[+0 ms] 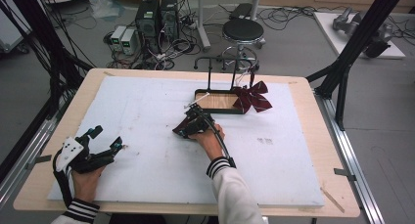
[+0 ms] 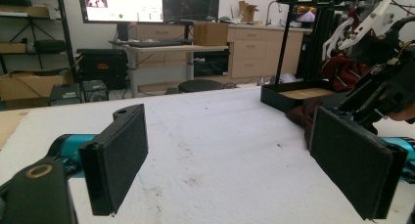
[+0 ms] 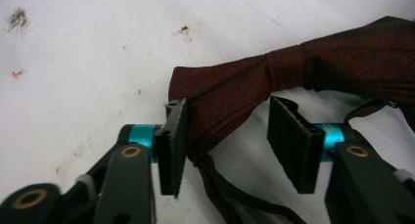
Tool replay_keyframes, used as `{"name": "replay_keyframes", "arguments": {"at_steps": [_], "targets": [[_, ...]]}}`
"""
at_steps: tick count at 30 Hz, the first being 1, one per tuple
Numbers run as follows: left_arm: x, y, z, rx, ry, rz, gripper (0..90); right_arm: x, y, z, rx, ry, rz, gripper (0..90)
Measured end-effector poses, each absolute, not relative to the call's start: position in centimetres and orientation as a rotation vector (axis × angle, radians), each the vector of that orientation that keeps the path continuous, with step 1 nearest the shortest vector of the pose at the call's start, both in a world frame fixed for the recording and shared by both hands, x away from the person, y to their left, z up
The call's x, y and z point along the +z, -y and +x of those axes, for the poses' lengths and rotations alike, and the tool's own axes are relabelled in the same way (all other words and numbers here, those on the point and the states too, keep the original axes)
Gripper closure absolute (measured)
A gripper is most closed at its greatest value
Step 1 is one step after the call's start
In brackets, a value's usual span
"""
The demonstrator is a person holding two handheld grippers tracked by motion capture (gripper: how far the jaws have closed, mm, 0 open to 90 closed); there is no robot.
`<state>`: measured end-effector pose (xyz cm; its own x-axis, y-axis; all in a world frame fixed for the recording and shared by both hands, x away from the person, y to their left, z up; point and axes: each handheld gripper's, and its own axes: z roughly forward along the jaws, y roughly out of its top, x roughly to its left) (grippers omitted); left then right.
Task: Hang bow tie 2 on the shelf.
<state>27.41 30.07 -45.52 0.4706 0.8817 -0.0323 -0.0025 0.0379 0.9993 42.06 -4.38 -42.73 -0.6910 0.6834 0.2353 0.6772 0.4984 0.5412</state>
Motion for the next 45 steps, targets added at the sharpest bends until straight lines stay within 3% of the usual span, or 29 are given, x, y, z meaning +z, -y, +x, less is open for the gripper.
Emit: {"name": "replay_keyframes", "arguments": {"at_steps": [7,8,10,12,32,45], "targets": [[-45.5,-30.1,27.4,0.822,-0.851,1.367,15.0,-42.8,4.6,42.2,0.996,-2.723,1.25,67.4],[-45.5,-30.1,27.4,0.822,-0.852,1.366,14.9,-42.9,4.7,42.2,1.01,-2.737,1.266,75.1],[-45.5,-30.1,27.4,0.823,-0.851,1.367,14.9,-42.9,4.7,42.3,1.015,-2.751,1.264,80.2],[-45.5,-30.1,27.4,0.823,-0.851,1.367,14.9,-42.9,4.6,42.2,1.009,-2.753,1.252,82.5],[-45.5,-30.1,27.4,0.821,-0.853,1.369,14.9,-41.7,4.9,41.4,0.967,-2.727,1.091,85.4],[-45.5,-30.0,27.4,0.824,-0.852,1.368,15.0,-38.8,6.9,40.2,1.039,-2.57,0.946,85.4]]}}
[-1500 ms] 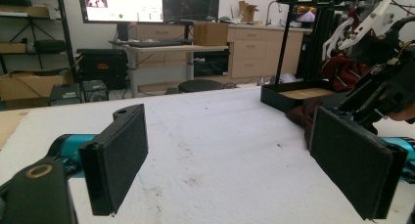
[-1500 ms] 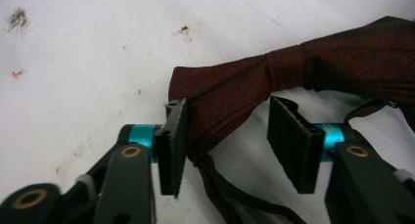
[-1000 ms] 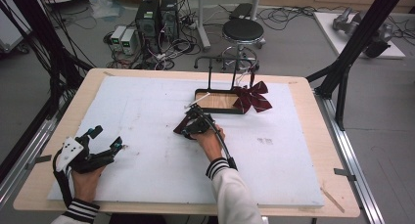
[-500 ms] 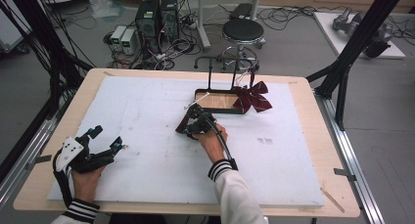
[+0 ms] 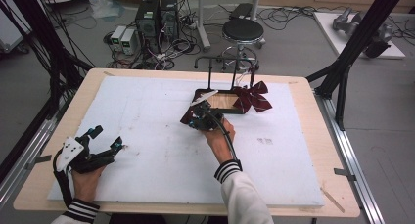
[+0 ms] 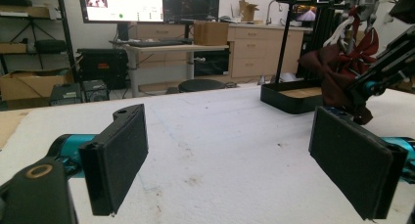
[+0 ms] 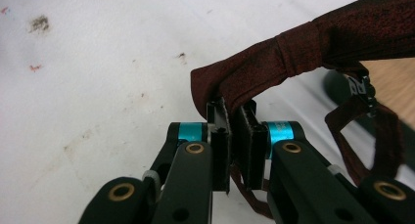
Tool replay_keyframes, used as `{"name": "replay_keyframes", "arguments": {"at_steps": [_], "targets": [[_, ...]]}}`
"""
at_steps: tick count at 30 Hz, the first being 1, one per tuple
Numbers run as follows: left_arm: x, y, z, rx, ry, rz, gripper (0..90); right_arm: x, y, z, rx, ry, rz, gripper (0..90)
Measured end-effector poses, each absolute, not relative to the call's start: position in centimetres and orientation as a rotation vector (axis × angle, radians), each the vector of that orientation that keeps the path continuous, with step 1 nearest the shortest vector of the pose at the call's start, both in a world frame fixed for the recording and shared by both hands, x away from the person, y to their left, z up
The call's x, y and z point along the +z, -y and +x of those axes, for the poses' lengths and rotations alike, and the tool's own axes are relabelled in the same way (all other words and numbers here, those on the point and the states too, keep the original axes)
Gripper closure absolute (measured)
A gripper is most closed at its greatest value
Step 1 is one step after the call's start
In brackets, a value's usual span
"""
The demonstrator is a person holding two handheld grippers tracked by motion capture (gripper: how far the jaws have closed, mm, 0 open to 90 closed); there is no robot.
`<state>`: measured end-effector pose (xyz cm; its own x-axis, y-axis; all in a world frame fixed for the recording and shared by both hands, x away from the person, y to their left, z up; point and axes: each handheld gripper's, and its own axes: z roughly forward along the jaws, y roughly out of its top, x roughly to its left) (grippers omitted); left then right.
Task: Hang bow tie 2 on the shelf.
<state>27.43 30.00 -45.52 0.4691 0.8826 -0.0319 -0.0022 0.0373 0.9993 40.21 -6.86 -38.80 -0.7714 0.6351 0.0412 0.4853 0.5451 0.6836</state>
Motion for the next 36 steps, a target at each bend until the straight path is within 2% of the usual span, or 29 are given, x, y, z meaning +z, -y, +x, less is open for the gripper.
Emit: {"name": "replay_keyframes", "arguments": {"at_steps": [36], "targets": [[-45.5,-29.9,27.4,0.83,-0.848,1.378,15.0,-32.9,14.0,38.1,1.29,-2.154,0.823,85.4]]}}
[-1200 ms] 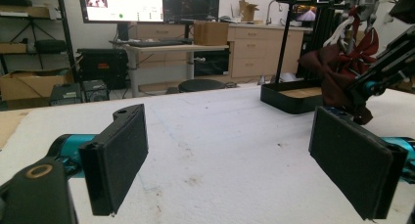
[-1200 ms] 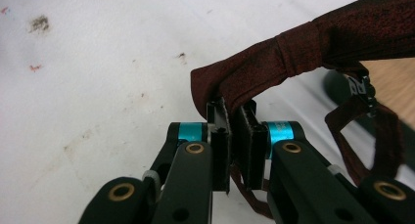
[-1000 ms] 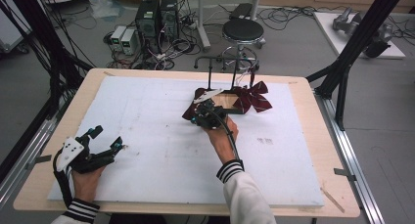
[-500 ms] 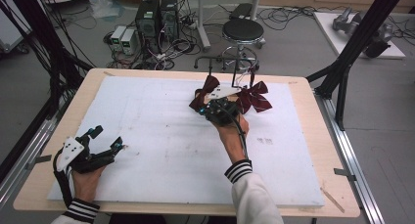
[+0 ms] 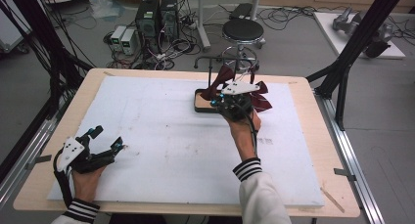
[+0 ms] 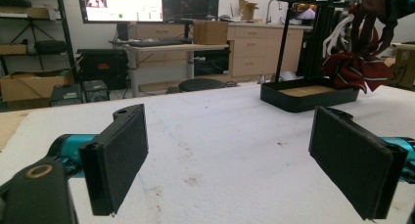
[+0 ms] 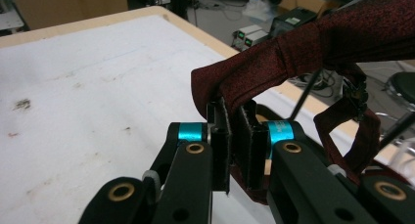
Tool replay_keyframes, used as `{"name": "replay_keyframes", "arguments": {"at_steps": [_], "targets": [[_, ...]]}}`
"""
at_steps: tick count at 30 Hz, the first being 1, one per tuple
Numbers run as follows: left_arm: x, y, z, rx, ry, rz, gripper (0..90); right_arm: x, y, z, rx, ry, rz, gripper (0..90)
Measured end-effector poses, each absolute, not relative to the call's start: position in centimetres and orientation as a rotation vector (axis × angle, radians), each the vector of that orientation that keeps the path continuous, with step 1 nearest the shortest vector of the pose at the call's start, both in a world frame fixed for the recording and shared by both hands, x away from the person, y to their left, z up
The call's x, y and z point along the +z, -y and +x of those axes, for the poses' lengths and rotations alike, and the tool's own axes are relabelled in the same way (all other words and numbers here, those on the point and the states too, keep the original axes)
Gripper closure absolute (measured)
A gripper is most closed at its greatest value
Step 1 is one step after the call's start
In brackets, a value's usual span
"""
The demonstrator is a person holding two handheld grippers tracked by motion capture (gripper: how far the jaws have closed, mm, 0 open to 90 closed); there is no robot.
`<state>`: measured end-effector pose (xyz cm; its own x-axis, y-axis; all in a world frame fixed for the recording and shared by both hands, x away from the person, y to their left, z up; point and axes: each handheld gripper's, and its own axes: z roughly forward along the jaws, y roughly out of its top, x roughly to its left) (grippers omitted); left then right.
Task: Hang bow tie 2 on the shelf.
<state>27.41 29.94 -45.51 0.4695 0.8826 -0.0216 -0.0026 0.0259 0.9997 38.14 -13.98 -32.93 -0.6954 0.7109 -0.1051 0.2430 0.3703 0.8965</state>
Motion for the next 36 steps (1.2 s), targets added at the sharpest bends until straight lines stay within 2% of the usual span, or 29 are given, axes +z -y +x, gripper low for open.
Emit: {"name": "replay_keyframes", "arguments": {"at_steps": [22,36], "targets": [[-45.5,-29.9,27.4,0.83,-0.849,1.377,14.9,-30.5,15.2,40.7,1.258,-2.105,0.835,85.3],[-45.5,-29.9,27.4,0.829,-0.851,1.377,15.0,-30.2,17.1,41.9,1.231,-2.064,0.89,85.3]]}}
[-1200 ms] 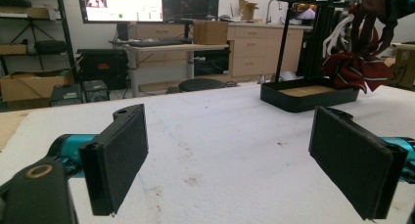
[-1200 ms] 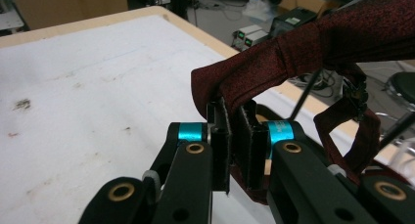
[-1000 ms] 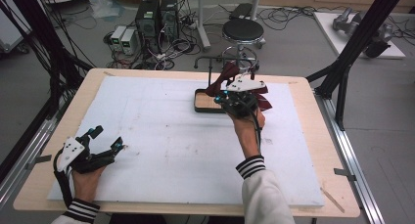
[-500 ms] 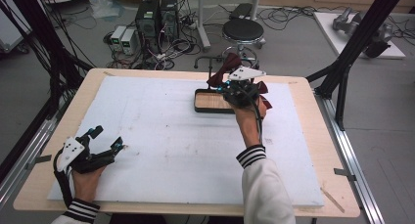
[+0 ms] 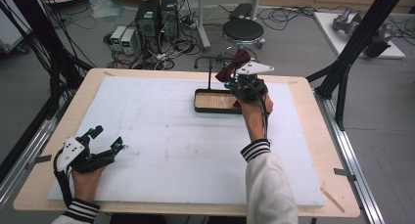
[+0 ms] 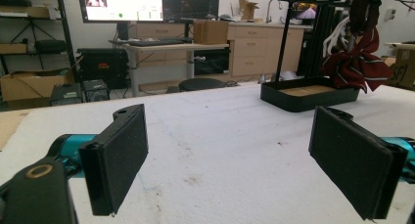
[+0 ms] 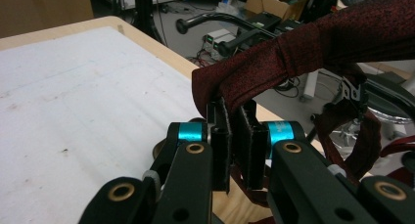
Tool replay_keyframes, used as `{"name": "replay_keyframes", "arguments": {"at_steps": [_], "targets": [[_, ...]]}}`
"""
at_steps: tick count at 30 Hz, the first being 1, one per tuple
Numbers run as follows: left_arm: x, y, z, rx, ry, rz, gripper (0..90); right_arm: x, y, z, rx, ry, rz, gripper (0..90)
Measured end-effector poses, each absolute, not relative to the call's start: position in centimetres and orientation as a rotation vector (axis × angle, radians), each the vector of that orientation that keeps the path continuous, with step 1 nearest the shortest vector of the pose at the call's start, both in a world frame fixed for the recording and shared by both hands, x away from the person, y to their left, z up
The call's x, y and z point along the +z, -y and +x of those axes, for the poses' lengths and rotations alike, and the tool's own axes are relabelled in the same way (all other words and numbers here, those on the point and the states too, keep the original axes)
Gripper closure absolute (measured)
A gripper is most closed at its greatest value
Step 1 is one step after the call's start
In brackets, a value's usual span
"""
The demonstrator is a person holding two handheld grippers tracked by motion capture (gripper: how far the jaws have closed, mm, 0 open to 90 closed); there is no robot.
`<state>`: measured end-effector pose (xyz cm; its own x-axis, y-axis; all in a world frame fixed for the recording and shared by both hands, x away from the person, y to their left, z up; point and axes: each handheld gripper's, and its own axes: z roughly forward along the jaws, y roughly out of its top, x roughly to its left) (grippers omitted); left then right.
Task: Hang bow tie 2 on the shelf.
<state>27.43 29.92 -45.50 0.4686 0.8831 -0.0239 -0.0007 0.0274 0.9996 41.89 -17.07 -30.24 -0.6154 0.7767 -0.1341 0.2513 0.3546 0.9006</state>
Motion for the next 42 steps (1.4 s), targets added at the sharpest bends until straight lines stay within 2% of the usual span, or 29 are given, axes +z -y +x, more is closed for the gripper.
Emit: {"name": "replay_keyframes", "arguments": {"at_steps": [42], "targets": [[-45.5,-29.9,27.5,0.829,-0.85,1.38,15.0,-33.6,17.9,46.6,1.174,-2.181,1.037,85.3]]}}
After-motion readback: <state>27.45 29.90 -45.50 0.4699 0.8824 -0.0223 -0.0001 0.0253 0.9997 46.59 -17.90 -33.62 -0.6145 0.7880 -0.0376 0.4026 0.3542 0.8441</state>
